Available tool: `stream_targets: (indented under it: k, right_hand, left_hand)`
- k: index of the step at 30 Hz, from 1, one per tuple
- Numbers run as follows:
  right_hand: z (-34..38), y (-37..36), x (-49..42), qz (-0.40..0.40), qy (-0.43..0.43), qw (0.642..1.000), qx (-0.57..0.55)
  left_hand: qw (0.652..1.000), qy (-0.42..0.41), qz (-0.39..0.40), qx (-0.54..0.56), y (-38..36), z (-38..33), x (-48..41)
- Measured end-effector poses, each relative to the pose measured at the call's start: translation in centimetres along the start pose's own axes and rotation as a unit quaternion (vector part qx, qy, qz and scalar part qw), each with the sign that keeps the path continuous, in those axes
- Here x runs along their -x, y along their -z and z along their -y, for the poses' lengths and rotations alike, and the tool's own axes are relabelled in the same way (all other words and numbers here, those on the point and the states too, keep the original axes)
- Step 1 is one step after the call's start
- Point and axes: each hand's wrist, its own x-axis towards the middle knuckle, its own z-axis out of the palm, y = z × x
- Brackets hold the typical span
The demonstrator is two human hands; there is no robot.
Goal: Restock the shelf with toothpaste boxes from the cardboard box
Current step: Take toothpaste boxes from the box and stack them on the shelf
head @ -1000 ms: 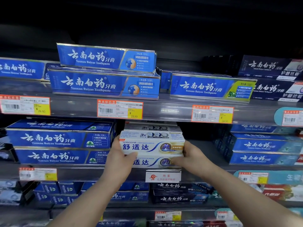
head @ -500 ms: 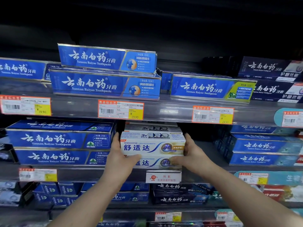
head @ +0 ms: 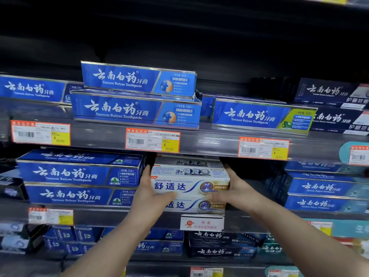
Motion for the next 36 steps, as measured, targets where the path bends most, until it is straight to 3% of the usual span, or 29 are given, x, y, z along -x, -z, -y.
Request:
stream_targets:
  k: [9,15,22,28,36]
  right_hand:
    - [0.6,0.3,1.3,-0.017,-0.004,1.0,-0.002]
    - [0.9,0.6,2.5,-0.051,-0.021,0.998,0.041]
    - [1.4,0.7,5.9,-0.121,0.043,0.986,0.105]
    - [-0.1,0.2,10.5,-0.193,0.058,0.96,0.192]
    - [-3.5,-0.9,15.8,-0.203,-0.017,0.95,0.237]
  left_hand:
    - [0.999,-0.016,-0.003,-0.038,0.1,0.0,0.9]
    - [0.994,-0.087,0.014,-0.072,0.6,-0.5,2.4]
    - [0.975,-0.19,-0.056,-0.102,1.8,-1.6,4.6]
    - [0.978,-0.181,0.042,-0.094,1.1,0.6,6.0]
    - [0.949,-0.124,0.169,-0.234,-1.4,5.0,8.1]
